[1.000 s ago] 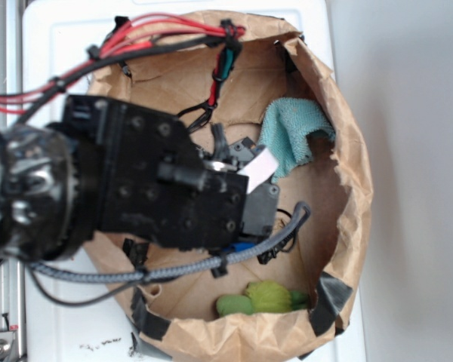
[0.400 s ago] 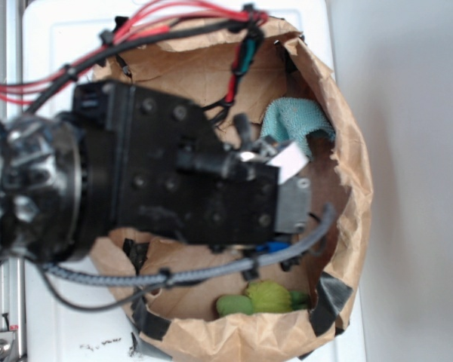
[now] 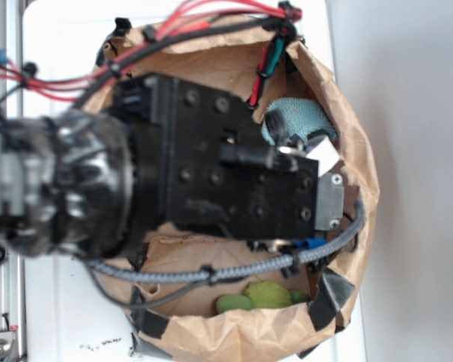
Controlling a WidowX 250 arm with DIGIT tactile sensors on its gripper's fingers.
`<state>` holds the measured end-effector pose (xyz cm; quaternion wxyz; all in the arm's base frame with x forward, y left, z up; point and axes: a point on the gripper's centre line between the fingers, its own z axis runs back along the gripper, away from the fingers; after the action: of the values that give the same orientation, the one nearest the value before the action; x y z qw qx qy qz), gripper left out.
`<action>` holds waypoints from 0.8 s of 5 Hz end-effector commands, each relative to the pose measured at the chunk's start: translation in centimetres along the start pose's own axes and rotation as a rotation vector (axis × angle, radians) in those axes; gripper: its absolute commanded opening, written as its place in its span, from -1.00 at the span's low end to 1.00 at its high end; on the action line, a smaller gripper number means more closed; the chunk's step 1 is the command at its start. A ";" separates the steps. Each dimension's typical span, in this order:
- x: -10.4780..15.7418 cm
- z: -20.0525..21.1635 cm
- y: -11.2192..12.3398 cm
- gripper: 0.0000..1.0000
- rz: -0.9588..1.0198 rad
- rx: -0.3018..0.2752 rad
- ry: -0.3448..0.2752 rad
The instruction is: Grab the blue sponge.
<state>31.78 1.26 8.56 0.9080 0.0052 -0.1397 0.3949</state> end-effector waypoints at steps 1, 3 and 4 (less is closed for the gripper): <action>0.1 -1.3 0.7 1.00 -0.018 0.053 -0.093; -1.3 -3.9 1.1 0.03 -0.079 0.142 -0.123; -0.7 -3.8 0.9 -1.00 -0.034 0.168 -0.124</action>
<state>31.65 1.83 3.59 0.8994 0.1150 -0.1501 0.3942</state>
